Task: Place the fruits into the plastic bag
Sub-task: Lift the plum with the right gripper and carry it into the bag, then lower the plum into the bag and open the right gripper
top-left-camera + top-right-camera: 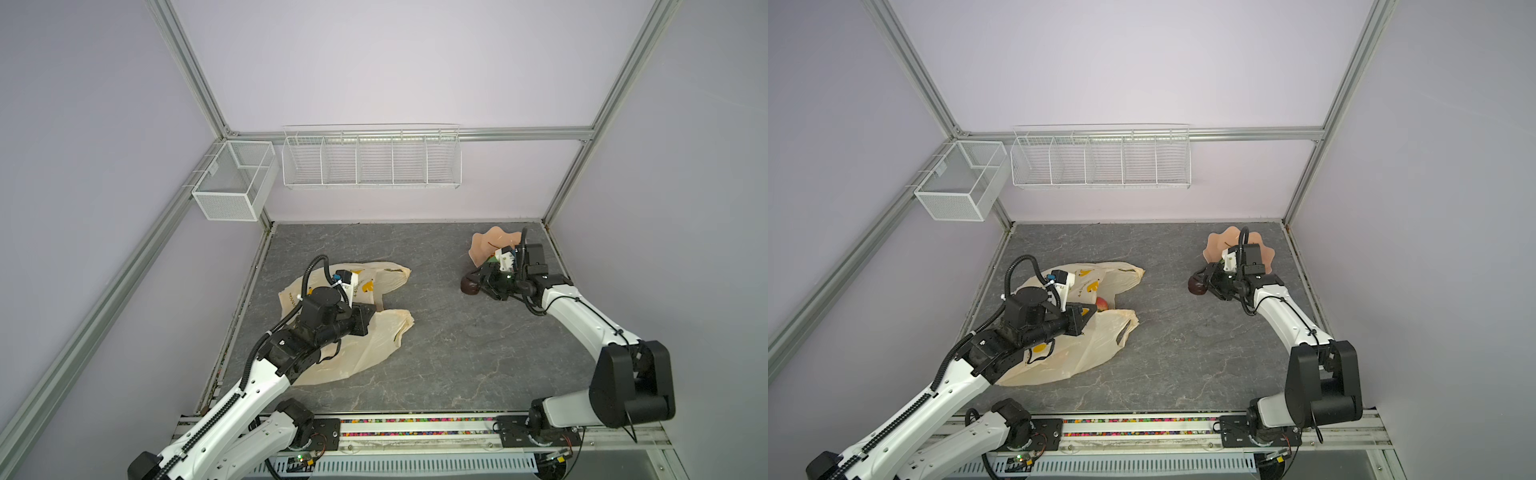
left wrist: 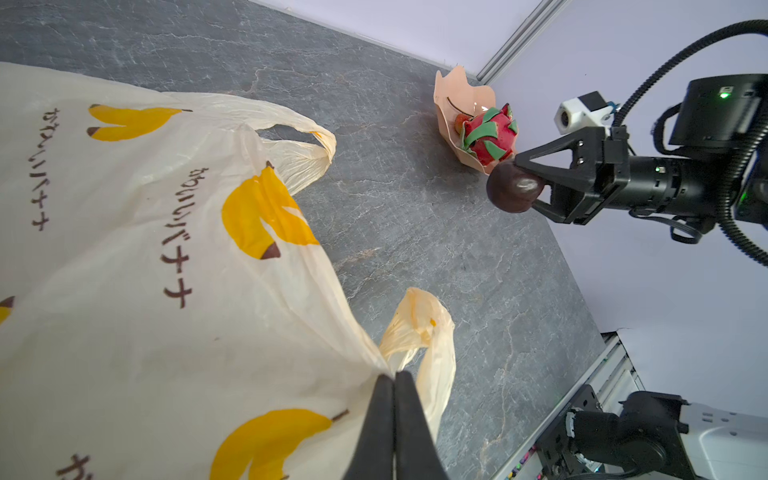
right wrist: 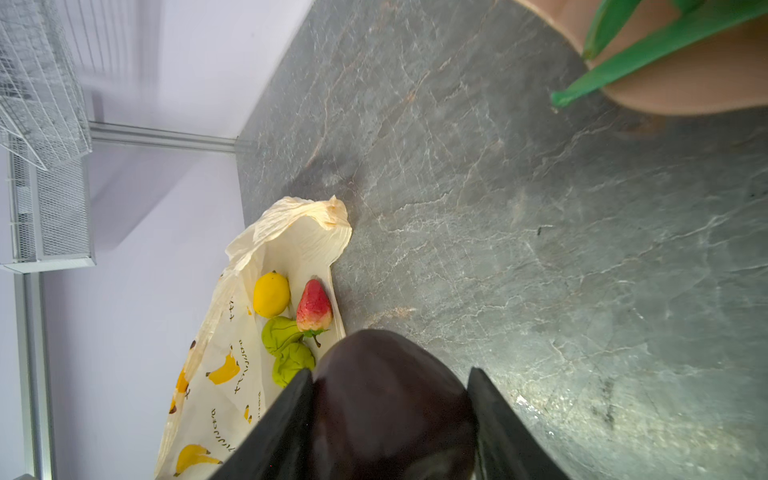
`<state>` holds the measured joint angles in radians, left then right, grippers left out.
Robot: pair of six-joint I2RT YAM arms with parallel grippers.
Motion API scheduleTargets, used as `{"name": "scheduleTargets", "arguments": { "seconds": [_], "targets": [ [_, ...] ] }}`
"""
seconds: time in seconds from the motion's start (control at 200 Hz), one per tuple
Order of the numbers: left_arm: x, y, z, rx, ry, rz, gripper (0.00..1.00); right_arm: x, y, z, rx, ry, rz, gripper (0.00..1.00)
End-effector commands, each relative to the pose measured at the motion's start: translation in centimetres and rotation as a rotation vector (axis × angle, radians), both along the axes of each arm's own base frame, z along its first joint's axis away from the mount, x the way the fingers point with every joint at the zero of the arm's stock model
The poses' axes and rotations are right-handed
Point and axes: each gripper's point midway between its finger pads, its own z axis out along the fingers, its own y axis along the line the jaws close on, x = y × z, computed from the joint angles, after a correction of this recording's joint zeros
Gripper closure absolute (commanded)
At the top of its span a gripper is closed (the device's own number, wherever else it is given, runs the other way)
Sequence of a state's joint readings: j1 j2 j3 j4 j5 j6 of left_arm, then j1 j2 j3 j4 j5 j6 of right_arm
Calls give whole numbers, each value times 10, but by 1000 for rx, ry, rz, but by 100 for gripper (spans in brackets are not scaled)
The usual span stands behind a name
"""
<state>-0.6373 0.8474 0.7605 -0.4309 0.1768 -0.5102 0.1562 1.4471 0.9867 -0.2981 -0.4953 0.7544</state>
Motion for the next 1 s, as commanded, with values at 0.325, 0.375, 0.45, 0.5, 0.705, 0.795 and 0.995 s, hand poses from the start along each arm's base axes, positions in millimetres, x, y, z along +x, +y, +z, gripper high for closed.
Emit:
{"name": "scheduleTargets", "arguments": {
  "seconds": [0.325,0.375,0.45,0.5,0.705,0.795,0.995],
  "targets": [
    [-5,3,-1,8,-12,-6,100,6,142,-25,219,30,187,62],
    [-5,4,-3,10,-11,-4,100,3,159,-28,247,43,204,62],
    [-5,5,-4,15,-13,0,100,-3,184,-32,295,63,231,63],
    [-5,5,-5,19,-13,2,100,-9,200,-34,325,75,249,63],
    [-4,6,-7,25,-11,4,100,-37,263,-41,436,133,330,65],
    [-5,6,-7,28,-14,3,100,-49,288,-42,488,155,357,65],
    [-6,7,-7,34,-13,1,100,-77,338,-56,516,229,450,63]
  ]
}}
